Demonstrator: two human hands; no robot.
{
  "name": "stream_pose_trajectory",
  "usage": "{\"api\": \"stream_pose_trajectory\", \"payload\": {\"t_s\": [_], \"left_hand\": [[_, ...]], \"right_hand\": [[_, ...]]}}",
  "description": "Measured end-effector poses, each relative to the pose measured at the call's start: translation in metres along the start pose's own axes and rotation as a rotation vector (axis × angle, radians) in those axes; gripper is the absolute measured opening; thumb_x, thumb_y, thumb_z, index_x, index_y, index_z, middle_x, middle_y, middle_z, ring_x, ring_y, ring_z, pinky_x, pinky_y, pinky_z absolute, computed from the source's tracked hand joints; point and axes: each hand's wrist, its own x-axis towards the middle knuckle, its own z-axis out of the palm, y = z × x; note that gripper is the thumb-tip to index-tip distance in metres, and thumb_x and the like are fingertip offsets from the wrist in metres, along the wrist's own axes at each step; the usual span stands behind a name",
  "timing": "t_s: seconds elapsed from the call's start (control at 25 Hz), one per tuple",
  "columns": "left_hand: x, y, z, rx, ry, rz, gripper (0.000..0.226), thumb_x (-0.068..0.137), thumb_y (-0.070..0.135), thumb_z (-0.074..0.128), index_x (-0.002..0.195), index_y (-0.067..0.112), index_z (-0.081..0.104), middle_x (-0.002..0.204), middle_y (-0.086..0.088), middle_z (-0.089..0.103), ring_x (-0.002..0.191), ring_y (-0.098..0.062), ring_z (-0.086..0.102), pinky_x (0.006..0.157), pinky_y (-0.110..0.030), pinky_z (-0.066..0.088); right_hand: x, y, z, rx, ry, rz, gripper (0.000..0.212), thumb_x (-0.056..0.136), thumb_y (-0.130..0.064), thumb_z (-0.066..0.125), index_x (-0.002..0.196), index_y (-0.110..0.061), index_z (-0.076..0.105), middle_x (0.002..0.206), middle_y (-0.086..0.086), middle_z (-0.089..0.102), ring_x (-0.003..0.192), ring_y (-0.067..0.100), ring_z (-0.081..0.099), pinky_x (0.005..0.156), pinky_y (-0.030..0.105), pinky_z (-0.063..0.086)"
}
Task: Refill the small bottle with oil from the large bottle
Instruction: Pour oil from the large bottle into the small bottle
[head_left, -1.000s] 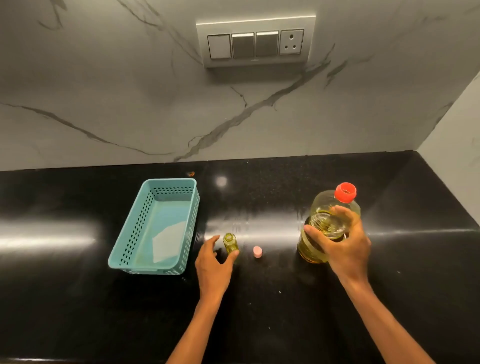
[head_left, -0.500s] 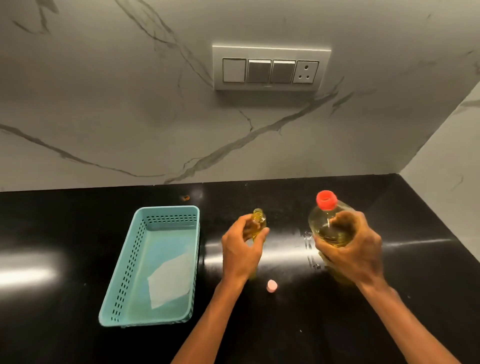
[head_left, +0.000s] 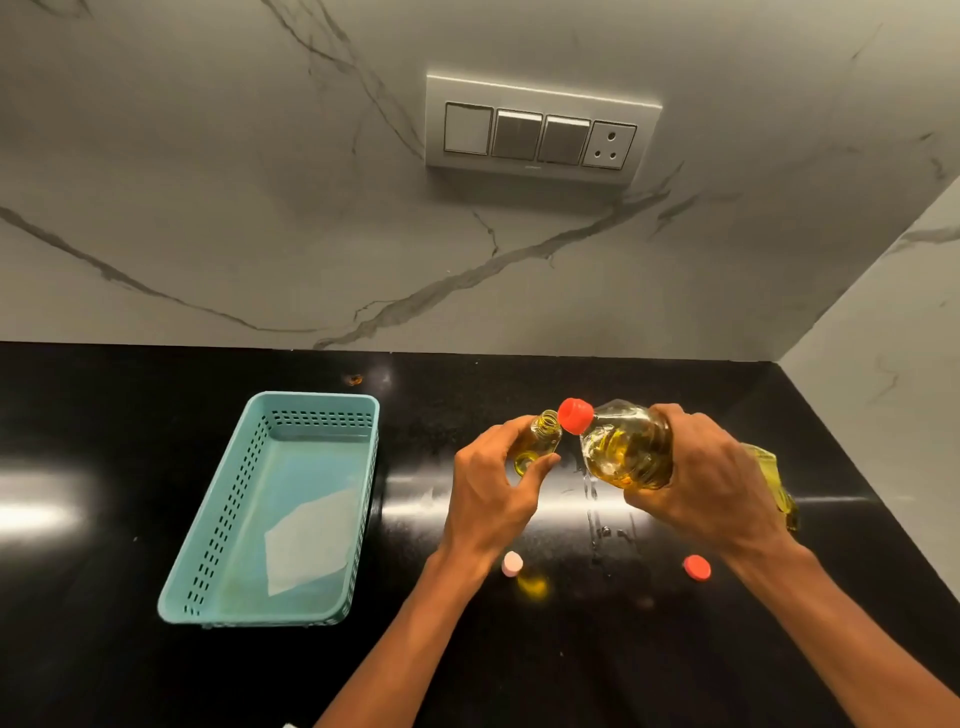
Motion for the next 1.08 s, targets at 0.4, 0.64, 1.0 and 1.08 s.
{"api": "stream_pose_trajectory", "payload": {"t_s": [0.4,0.64,1.0,1.08], "left_hand": [[-0.018,0.006,-0.008,0.101,0.024,0.08,0.039,0.085,0.026,0.078,0.121,0.018,0.067,0.106,0.006,0.073,0.094,-0.002,0.065,0.085,-0.009,0.052],[-0.022,0.007,-0.007,0.097,0.027,0.075,0.039,0.085,0.028,0.078,0.122,0.021,0.065,0.104,0.008,0.074,0.093,-0.002,0.066,0.084,-0.005,0.049],[-0.022,0.007,-0.006,0.082,0.029,0.077,0.035,0.087,0.03,0.076,0.119,0.024,0.064,0.102,0.009,0.074,0.091,-0.004,0.068,0.08,-0.018,0.057],[-0.022,0.005,-0.006,0.08,0.019,0.072,0.033,0.088,0.03,0.075,0.119,0.023,0.065,0.101,0.01,0.074,0.091,-0.005,0.068,0.079,-0.022,0.058]], "right_hand": [[0.008,0.008,-0.029,-0.152,-0.122,-0.158,0.085,0.046,-0.043,0.094,0.112,0.0,0.061,0.089,0.015,0.071,0.07,0.028,0.068,0.062,0.039,0.059],[0.014,0.009,-0.041,-0.198,-0.182,-0.202,0.09,0.042,-0.042,0.096,0.113,0.001,0.061,0.087,0.015,0.071,0.068,0.028,0.068,0.061,0.039,0.059],[0.023,0.009,-0.05,-0.242,-0.209,-0.247,0.091,0.039,-0.042,0.096,0.111,0.003,0.063,0.084,0.014,0.071,0.064,0.027,0.067,0.057,0.038,0.058],[0.024,0.009,-0.05,-0.246,-0.223,-0.247,0.091,0.039,-0.042,0.096,0.111,0.002,0.063,0.084,0.014,0.071,0.065,0.026,0.067,0.057,0.037,0.058]]}}
